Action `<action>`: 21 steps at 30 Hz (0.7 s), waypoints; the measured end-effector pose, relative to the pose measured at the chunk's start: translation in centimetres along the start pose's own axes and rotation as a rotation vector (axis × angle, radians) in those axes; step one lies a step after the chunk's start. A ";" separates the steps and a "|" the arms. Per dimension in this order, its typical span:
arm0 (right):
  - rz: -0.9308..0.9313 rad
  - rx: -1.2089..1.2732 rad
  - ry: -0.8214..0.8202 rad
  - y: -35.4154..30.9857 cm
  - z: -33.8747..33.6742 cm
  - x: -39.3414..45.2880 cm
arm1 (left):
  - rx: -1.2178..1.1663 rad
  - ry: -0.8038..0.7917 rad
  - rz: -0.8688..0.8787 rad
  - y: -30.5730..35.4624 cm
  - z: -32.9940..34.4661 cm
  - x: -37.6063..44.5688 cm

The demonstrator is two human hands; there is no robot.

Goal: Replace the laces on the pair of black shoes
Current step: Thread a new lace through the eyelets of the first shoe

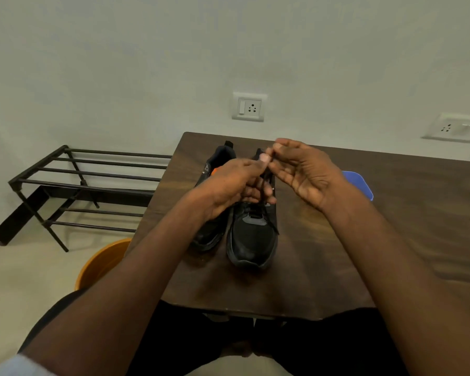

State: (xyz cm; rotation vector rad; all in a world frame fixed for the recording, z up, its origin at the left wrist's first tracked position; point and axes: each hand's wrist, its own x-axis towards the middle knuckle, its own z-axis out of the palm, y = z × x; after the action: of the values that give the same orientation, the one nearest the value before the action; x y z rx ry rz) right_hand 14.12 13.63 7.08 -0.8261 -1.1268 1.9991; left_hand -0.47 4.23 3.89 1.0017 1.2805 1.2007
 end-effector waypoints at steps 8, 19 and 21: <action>-0.187 -1.607 0.367 0.2 -4.3 1.1 | 0.112 0.296 0.070 0.0 -1.8 0.3; -0.251 -1.395 0.189 2.0 -2.5 1.8 | 0.213 0.368 0.117 -1.6 -1.1 2.0; -0.254 -1.453 0.055 2.4 -2.4 1.9 | 0.265 0.370 0.132 -1.8 -1.1 2.2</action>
State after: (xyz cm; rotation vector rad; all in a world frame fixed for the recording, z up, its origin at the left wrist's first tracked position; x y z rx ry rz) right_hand 14.35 15.30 3.56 -1.2461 -2.4759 0.6746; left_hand -1.57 6.02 1.71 1.1002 1.7201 1.3875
